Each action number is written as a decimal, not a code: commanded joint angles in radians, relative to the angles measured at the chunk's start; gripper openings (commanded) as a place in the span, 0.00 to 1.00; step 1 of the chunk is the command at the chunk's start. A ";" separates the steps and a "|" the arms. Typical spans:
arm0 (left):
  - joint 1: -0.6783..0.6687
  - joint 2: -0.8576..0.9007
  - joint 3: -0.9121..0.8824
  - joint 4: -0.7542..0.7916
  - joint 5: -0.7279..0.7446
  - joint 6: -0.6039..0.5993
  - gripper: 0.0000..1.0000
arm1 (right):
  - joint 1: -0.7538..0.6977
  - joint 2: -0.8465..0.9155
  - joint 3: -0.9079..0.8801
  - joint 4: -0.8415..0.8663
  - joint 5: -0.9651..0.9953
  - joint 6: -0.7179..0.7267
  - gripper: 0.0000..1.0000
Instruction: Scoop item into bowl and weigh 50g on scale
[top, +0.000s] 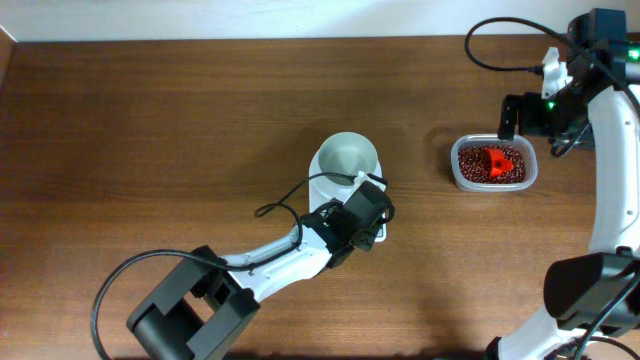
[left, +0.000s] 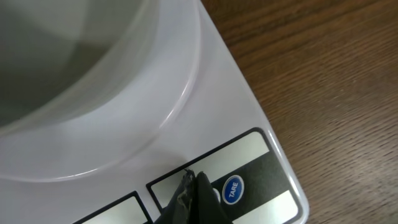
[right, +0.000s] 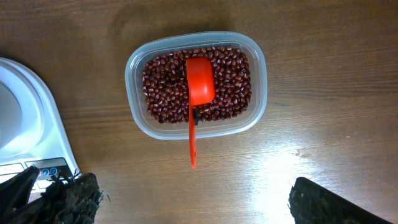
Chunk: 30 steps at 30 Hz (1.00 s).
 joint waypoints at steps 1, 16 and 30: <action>-0.016 0.018 -0.010 -0.002 -0.014 0.027 0.00 | -0.002 -0.025 0.015 0.000 0.009 0.005 0.99; -0.016 -0.008 0.123 -0.281 -0.032 0.064 0.00 | -0.002 -0.025 0.015 0.000 0.009 0.005 0.99; -0.016 0.069 0.123 -0.241 -0.037 0.065 0.00 | -0.002 -0.025 0.015 0.000 0.009 0.005 0.99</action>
